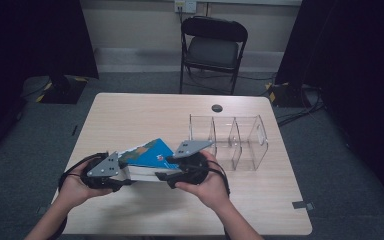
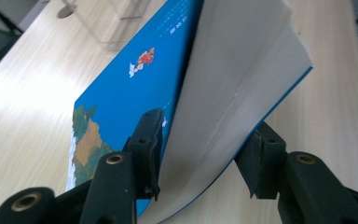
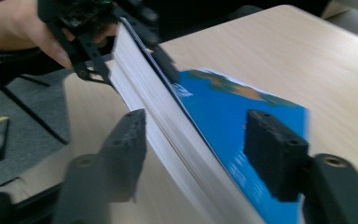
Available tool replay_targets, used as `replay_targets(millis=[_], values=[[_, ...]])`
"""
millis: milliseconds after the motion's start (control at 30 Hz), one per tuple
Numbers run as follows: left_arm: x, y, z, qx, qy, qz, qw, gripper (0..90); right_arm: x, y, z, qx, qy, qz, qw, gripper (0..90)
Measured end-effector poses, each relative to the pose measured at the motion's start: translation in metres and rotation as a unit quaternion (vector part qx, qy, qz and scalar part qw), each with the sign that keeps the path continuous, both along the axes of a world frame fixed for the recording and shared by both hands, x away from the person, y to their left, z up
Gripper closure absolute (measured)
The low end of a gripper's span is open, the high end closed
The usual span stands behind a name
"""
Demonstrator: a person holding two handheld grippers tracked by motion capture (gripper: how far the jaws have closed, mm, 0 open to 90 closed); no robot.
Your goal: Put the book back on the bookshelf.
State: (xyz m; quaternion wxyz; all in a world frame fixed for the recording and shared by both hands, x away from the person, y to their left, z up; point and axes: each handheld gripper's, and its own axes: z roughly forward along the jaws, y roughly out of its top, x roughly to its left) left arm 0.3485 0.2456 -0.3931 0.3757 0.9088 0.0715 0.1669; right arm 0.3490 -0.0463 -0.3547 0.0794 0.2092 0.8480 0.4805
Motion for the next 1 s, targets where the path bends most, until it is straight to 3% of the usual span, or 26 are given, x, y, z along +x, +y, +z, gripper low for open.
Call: replay_targets(millis=[33, 67, 133, 167, 333, 500, 600, 667, 733, 833, 900, 1000], values=[[0.0, 0.0, 0.0, 0.0, 0.0, 0.0, 1.0, 55.3, 0.0, 0.0, 0.0, 0.0, 0.0, 0.0, 1.0, 36.4], [0.0, 0.001, 0.001, 0.001, 0.0, 0.005, 1.0, 55.7, 0.0, -0.01, -0.003, -0.006, -0.03, -0.011, 0.9995, 30.1], [0.001, 0.005, 0.002, -0.011, 0.002, 0.014, 0.9998, 55.8, 0.0, -0.016, -0.008, -0.006, -0.028, -0.016, 0.9994, 28.6], [0.001, 0.006, 0.003, -0.017, 0.001, 0.015, 0.9997, 56.0, 0.001, -0.024, -0.016, -0.01, -0.013, -0.025, 0.9996, 27.8], [0.001, 0.006, 0.007, -0.026, 0.003, 0.019, 0.9995, 57.3, 0.001, -0.039, -0.051, -0.017, 0.008, -0.055, 0.9983, 24.7], [0.001, 0.002, 0.011, -0.014, 0.003, 0.017, 0.9997, 57.8, 0.003, -0.029, -0.073, -0.037, -0.018, -0.069, 0.9968, 26.9], [0.0, 0.001, 0.016, -0.006, 0.007, 0.013, 0.9999, 58.1, 0.008, -0.022, -0.081, -0.037, -0.025, -0.079, 0.9959, 28.9], [0.0, 0.0, 0.017, -0.013, 0.005, 0.013, 0.9998, 58.5, 0.01, -0.02, -0.083, -0.037, -0.025, -0.08, 0.9958, 29.7], [-0.001, 0.001, 0.019, -0.014, 0.01, 0.008, 0.9998, 58.6, 0.014, -0.016, -0.085, -0.021, -0.029, -0.077, 0.9964, 38.1], [-0.003, 0.004, 0.023, -0.029, 0.016, 0.011, 0.9994, 59.2, 0.018, -0.011, -0.084, 0.001, -0.029, -0.082, 0.9962, 38.8], [-0.003, 0.007, 0.025, -0.036, 0.018, 0.015, 0.9991, 59.3, 0.019, -0.009, -0.082, 0.016, -0.023, -0.072, 0.997, 48.3], [-0.004, 0.009, 0.025, -0.04, 0.019, 0.015, 0.9989, 59.4, 0.019, -0.006, -0.079, 0.017, -0.023, -0.065, 0.9975, 48.4]])
